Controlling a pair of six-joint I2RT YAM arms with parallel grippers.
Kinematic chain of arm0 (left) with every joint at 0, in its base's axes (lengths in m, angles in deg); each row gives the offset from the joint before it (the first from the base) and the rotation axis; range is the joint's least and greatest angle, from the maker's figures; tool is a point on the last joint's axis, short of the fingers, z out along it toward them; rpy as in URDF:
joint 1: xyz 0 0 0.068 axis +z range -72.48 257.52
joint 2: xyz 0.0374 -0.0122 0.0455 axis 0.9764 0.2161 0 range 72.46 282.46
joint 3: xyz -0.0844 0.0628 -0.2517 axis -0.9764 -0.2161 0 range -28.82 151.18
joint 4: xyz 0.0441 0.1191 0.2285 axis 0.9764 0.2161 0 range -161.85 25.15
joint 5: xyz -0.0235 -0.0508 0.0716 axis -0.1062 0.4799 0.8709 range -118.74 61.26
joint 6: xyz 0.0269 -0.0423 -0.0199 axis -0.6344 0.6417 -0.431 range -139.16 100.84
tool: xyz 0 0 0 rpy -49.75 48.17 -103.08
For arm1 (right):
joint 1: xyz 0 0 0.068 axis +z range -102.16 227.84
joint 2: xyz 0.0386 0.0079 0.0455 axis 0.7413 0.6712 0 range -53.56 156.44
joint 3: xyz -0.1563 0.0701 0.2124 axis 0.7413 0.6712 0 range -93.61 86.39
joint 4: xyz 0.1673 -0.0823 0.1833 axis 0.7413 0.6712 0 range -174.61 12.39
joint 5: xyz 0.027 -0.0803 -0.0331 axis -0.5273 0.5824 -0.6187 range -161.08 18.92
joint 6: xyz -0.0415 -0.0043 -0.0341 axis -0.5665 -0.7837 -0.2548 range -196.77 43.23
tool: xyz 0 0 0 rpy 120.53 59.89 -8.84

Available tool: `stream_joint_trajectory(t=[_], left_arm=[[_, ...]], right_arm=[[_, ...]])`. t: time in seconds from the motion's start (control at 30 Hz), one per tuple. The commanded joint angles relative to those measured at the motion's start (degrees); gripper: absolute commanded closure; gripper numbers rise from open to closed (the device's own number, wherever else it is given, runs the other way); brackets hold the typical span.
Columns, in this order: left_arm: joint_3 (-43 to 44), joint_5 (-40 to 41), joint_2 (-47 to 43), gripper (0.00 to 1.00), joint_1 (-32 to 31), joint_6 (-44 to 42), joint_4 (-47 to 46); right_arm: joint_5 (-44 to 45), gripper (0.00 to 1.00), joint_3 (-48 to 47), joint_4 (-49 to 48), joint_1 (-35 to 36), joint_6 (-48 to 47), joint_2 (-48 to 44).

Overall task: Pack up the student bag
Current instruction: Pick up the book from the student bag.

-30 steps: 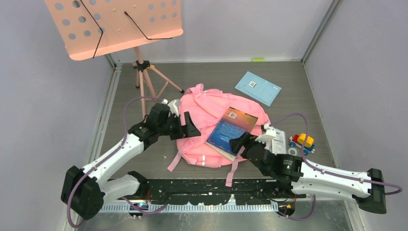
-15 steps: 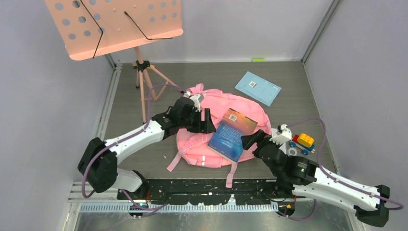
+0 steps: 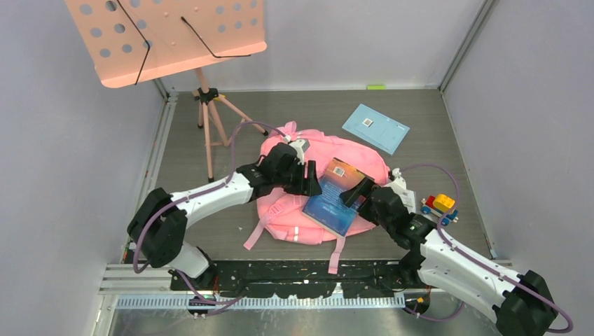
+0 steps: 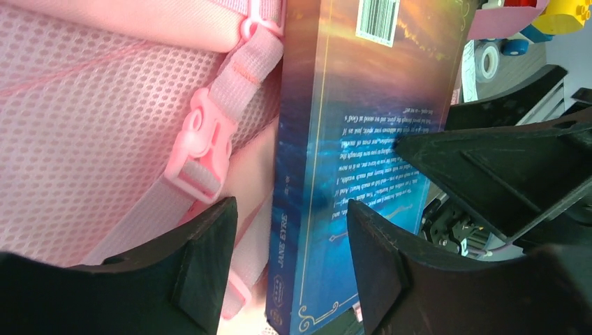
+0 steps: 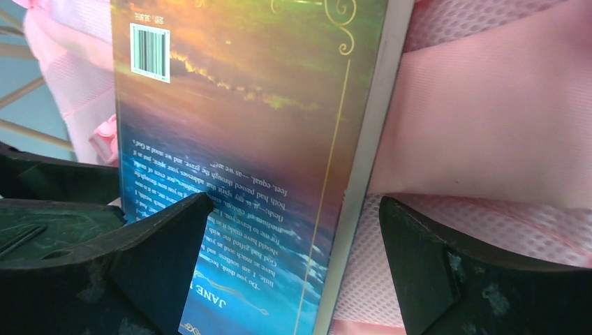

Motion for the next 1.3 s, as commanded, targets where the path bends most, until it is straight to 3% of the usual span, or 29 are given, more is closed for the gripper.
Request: stream_joint_trajectory(t=[0.0, 0.27, 0.47, 0.6, 0.83, 1.07, 1.27], left_arm=[[2.72, 0.69, 2.13, 0.41, -0.75, -1.82, -2.81], [1.57, -0.45, 5.13, 0.52, -0.89, 0.05, -3.42], [0.19, 1.12, 4.65, 0.69, -0.89, 2.51, -2.95], [-1.6, 3.16, 2.76, 0.76, -0.89, 4.55, -3.76], [-1.61, 2.06, 2.59, 0.77, -0.86, 6.03, -3.78], [-2.06, 3.31, 1.09, 0.77, -0.81, 4.85, -2.8], [-2.33, 2.81, -0.33, 0.77, -0.8, 3.63, -3.34]], right_arm=[[-7.69, 0.01, 4.3, -14.2, -2.34, 0.7, 1.45], [-11.31, 0.01, 7.42, -25.32, -3.67, 1.17, 4.69], [-12.6, 0.08, 8.41, -29.35, -3.72, 3.4, 1.22], [-12.15, 0.18, 9.46, -30.44, -3.79, 5.37, -4.36], [-13.16, 0.28, 9.64, -29.61, -3.84, 6.34, -11.97], [-15.96, 0.48, 10.95, -37.09, -3.8, 5.75, -7.51], [-21.15, 0.46, 8.57, -41.33, -3.79, 0.81, 0.0]])
